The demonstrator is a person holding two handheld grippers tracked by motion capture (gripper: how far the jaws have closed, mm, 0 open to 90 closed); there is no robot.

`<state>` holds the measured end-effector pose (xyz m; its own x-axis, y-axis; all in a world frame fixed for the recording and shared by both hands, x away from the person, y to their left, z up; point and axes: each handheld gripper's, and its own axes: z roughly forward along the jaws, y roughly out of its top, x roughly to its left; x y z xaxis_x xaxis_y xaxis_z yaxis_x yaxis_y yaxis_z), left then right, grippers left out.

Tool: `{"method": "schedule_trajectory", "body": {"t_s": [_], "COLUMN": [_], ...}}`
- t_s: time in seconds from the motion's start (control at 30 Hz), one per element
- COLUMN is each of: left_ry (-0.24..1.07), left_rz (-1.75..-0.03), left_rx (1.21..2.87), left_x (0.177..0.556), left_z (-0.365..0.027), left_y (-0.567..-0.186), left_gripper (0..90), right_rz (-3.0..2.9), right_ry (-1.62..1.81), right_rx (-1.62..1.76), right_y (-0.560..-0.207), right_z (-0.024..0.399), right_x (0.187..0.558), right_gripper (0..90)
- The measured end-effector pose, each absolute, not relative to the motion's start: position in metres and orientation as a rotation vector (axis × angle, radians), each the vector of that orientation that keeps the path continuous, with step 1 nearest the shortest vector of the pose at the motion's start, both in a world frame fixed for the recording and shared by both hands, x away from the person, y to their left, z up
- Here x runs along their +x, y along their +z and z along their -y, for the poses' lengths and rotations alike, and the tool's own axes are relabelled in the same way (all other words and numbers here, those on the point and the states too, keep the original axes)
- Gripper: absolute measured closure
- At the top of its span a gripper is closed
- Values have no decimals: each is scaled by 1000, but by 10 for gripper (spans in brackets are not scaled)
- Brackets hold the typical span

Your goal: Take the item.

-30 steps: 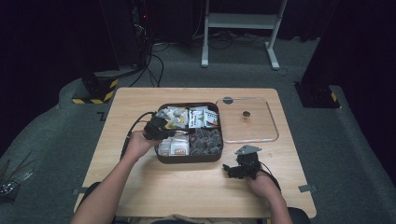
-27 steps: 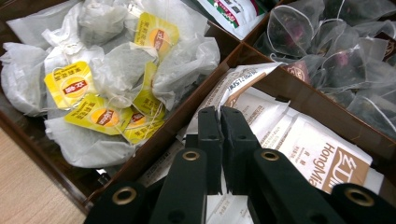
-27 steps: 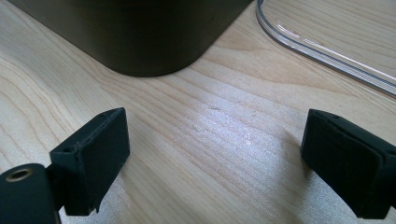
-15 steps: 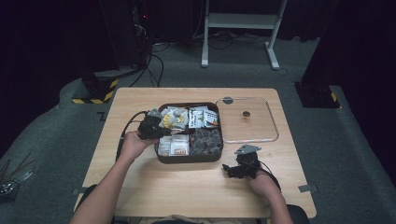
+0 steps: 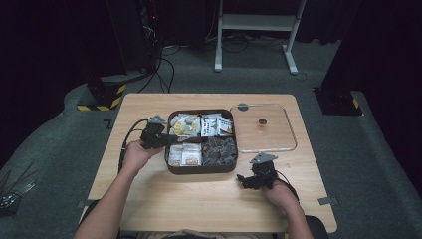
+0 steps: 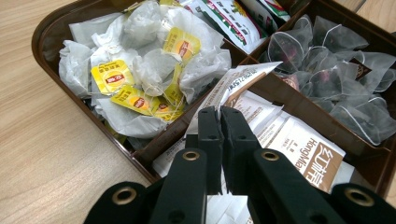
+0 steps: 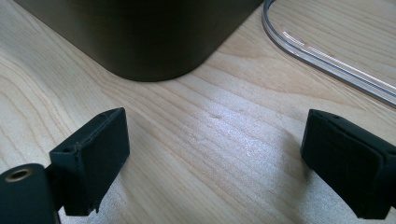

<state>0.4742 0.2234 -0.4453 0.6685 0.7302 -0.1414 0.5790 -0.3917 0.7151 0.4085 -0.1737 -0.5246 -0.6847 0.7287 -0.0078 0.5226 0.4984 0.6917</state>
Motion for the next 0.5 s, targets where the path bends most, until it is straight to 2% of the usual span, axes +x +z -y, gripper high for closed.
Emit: {"method": "schedule_trajectory", "body": {"t_s": [0.5], "left_ry": [247], "left_rz": [-1043], "left_rx": [2047], "left_x": [469], "left_z": [-243], "left_y": [-439], "left_gripper": [872], "right_rz": [-2451], "right_ry": [979], "right_rx": [1049], "right_y": [-525], "right_z": [173], "right_x": [411], "right_gripper": [78]}}
